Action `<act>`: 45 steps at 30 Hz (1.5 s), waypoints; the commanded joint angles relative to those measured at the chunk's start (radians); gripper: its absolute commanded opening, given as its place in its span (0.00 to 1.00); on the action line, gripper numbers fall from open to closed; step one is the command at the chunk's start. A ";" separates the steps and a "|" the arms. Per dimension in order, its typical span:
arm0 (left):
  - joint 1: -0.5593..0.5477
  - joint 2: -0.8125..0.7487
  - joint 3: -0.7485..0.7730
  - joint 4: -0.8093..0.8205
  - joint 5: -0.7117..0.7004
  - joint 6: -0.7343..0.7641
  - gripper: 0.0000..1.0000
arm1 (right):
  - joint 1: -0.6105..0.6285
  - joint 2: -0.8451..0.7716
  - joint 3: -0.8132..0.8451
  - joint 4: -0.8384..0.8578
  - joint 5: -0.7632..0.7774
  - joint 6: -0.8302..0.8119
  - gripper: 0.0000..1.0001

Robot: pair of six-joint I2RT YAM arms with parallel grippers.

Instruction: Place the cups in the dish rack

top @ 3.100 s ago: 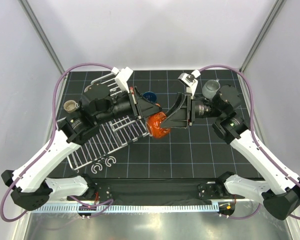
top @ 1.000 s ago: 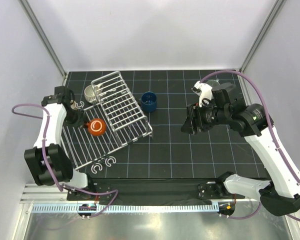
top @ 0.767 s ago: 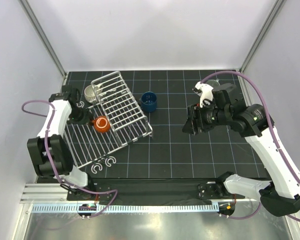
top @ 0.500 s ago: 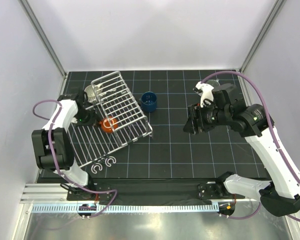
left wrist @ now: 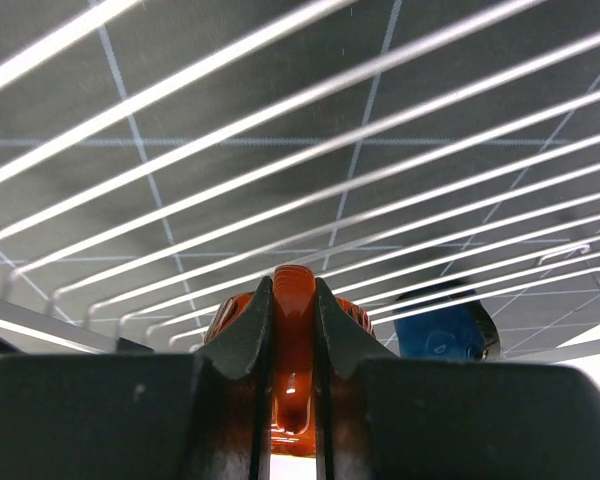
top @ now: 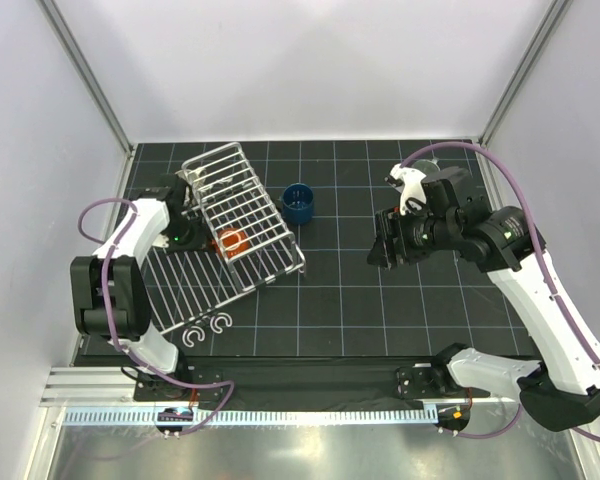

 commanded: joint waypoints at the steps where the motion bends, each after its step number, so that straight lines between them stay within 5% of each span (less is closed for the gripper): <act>1: -0.026 0.003 0.008 0.042 -0.004 -0.092 0.00 | 0.003 -0.002 0.023 -0.008 0.012 0.001 0.67; 26: -0.094 0.067 -0.011 0.076 0.001 -0.183 0.01 | 0.005 -0.017 -0.002 0.001 0.041 -0.002 0.67; 33: -0.095 0.074 -0.003 0.045 -0.008 -0.168 0.31 | 0.003 -0.019 -0.003 0.001 0.041 0.001 0.67; 40: -0.085 0.052 -0.026 0.044 -0.018 -0.157 0.33 | 0.003 -0.019 -0.002 0.001 0.042 0.003 0.67; 45: -0.065 0.009 -0.034 0.015 -0.051 -0.154 0.45 | 0.003 -0.020 0.001 -0.002 0.041 0.003 0.67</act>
